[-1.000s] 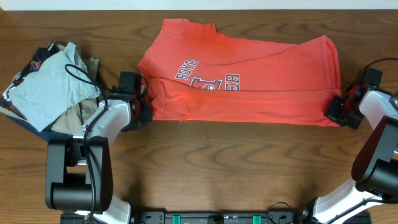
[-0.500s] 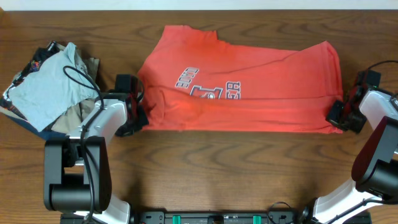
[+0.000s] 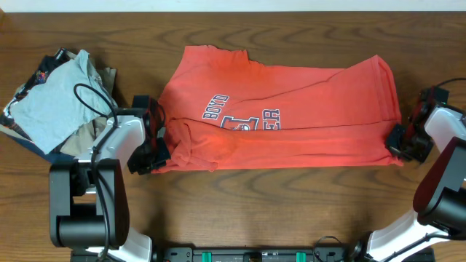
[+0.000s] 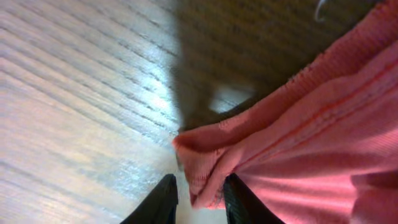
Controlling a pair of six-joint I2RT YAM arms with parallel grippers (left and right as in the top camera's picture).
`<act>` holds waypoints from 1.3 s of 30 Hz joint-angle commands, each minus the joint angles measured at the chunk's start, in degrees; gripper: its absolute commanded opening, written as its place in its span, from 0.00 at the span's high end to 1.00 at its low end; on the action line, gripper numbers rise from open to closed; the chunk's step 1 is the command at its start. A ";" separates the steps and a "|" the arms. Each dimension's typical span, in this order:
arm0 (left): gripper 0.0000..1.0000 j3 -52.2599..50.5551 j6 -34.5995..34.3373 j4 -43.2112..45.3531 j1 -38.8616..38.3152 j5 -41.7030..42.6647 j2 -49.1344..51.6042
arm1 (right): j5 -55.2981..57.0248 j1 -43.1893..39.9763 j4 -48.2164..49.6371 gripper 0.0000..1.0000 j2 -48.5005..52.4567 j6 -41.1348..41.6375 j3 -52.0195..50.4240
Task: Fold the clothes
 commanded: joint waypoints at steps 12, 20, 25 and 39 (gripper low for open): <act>0.52 4.83 11.47 3.61 -11.82 9.90 -13.94 | -9.75 -0.83 -1.99 0.56 -14.62 -1.33 0.09; 0.44 4.81 15.50 3.56 -23.56 9.86 -7.21 | -12.22 -0.85 -3.61 0.56 -14.95 -2.23 0.09; 0.43 4.81 18.08 3.89 -27.52 9.88 -1.51 | -12.24 -0.83 -3.61 0.56 -14.95 -2.40 0.09; 0.89 4.94 19.06 5.20 -29.86 6.40 3.54 | -12.22 -0.83 -3.61 0.60 -14.95 -2.40 0.09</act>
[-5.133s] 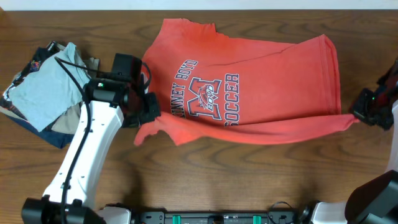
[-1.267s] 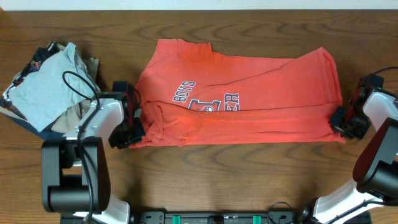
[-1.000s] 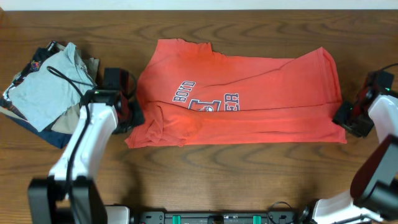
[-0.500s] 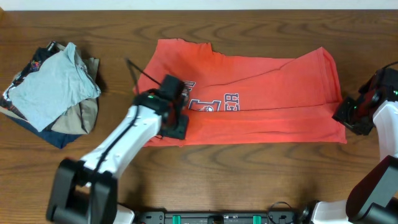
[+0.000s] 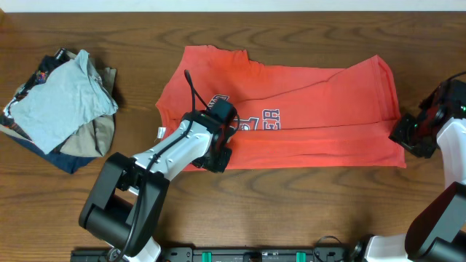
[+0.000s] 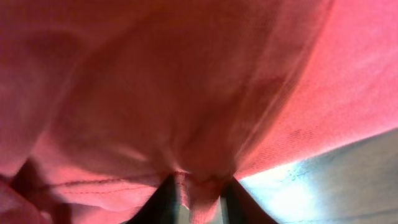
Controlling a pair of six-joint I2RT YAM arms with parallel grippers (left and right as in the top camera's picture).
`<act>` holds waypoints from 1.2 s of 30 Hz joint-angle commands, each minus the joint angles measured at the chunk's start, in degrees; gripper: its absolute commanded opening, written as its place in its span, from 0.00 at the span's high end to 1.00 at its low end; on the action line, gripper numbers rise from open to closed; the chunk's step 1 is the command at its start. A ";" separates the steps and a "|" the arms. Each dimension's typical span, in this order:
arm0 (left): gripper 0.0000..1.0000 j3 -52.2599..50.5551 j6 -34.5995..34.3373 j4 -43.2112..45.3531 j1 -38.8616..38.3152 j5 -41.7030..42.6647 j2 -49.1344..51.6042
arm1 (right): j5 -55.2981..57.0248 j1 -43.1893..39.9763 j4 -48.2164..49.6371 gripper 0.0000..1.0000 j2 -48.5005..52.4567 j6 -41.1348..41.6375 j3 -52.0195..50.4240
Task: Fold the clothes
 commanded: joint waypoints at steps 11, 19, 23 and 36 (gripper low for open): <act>0.94 8.00 0.50 1.73 1.81 -6.86 -4.13 | -0.46 -0.17 1.20 0.68 -0.31 -0.81 0.09; 0.94 8.66 -3.89 7.45 5.49 -6.88 -4.22 | -0.17 1.90 4.31 0.68 1.09 -0.83 -0.13; 0.94 8.66 -9.29 10.71 8.07 -6.84 -4.22 | 0.04 1.90 6.08 0.69 3.19 -0.83 -0.13; 0.93 8.66 -10.08 13.64 9.75 -6.82 -4.20 | 1.99 1.90 12.02 0.70 13.05 -0.72 -0.15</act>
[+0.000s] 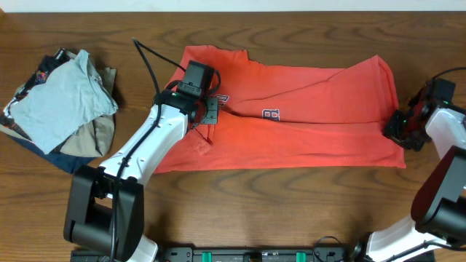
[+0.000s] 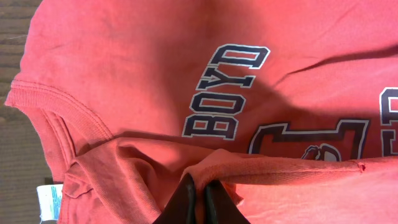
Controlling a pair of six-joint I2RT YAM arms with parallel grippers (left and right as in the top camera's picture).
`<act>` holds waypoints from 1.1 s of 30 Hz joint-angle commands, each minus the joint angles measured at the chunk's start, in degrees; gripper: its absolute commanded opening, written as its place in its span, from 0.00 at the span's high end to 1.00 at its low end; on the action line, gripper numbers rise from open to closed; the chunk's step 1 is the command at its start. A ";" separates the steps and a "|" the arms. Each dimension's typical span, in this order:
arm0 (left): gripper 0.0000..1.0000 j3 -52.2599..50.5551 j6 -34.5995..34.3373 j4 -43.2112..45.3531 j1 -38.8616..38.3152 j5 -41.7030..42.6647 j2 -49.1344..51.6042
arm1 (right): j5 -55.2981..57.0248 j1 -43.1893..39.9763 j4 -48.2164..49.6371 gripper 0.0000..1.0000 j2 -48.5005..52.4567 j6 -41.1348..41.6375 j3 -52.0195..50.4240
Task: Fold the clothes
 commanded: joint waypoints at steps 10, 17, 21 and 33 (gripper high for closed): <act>0.93 0.42 -0.76 0.07 0.13 -0.87 -0.26 | 1.75 0.52 5.35 0.82 1.75 0.15 -0.13; 0.93 0.42 -0.76 0.04 0.13 -0.85 -0.26 | 2.93 0.57 5.79 0.99 1.77 0.94 -0.13; 0.93 0.42 -0.76 -0.31 0.13 -0.87 -0.26 | 2.95 0.57 5.70 0.99 1.77 0.92 -0.13; 0.93 0.39 -0.76 -0.87 0.13 -0.87 -0.26 | 4.46 0.46 4.52 0.66 1.77 3.96 -0.13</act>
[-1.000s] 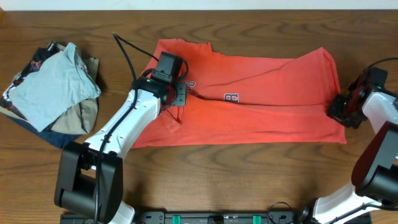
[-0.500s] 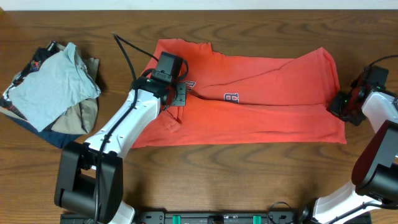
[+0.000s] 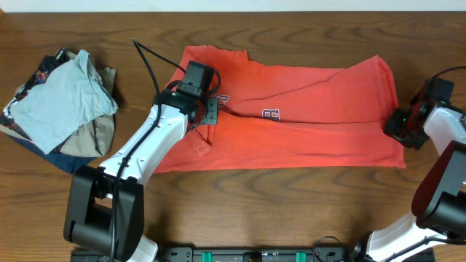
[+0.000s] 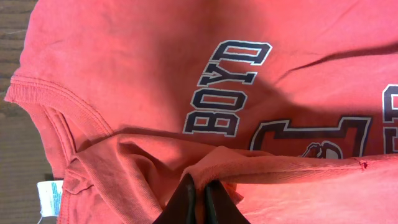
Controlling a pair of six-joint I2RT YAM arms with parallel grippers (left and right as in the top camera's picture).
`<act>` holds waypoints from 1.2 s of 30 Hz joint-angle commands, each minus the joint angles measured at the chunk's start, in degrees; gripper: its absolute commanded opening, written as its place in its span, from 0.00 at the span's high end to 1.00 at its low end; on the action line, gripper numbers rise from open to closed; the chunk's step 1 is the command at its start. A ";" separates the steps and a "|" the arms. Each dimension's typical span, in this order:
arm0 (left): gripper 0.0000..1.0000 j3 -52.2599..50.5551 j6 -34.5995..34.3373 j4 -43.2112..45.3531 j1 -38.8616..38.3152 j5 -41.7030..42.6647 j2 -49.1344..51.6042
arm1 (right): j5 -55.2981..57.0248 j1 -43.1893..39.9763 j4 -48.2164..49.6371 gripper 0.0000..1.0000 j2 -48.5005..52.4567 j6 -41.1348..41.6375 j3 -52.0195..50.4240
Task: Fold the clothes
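A red T-shirt (image 3: 306,109) lies spread across the middle of the table, its "BOYD" print (image 4: 227,87) facing up. My left gripper (image 3: 206,110) sits over the shirt's left part near the collar. Its jaws (image 4: 200,190) are shut on a folded-over edge of the red fabric, which is laid across the lower part of the print. The right gripper (image 3: 400,127) rests at the shirt's right edge. Whether it grips the cloth cannot be told from above.
A heap of other clothes (image 3: 58,102), pale blue on top with tan and dark pieces below, lies at the table's left end. Bare wooden table (image 3: 291,204) runs along the front. A white label (image 4: 48,193) shows by the shirt's collar.
My left gripper first pinched the shirt's lower left corner at the table, with the right gripper at the lower right corner. It then held that fabric over the shirt's middle. Later it was up by the collar, the bottom part folded over the print, where it stays.
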 commanded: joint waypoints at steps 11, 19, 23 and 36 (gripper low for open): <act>0.93 0.39 -0.57 -0.35 0.13 -0.85 -0.26 | 1.42 0.72 2.64 0.76 0.39 3.78 -0.13; 0.93 0.39 -0.57 -0.37 0.13 -0.87 -0.26 | 1.51 0.72 2.89 0.99 0.39 3.78 -0.13; 0.93 0.42 -0.55 -0.35 0.13 -0.87 -0.26 | 2.05 0.72 2.84 0.99 0.39 3.80 -0.13; 0.93 0.39 -0.57 -0.74 0.13 -0.87 -0.26 | 3.96 0.57 3.28 0.69 0.39 4.92 -0.15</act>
